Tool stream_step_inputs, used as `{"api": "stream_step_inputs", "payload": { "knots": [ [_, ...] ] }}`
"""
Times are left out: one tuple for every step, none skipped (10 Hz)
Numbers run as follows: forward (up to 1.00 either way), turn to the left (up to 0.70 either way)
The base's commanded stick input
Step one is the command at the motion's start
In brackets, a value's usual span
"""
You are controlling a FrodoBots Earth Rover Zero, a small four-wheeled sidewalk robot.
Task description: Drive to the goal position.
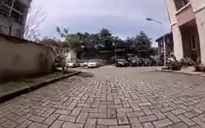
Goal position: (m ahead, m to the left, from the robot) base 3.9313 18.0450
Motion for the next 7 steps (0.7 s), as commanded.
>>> {"api": "stream_step_inputs", "payload": {
  "knots": [
    [0.50,0.00],
    [0.50,0.00],
    [0.50,0.00],
    [0.50,0.00],
    [0.50,0.00],
    [0.50,0.00],
    [0.50,-0.50]
  ]
}}
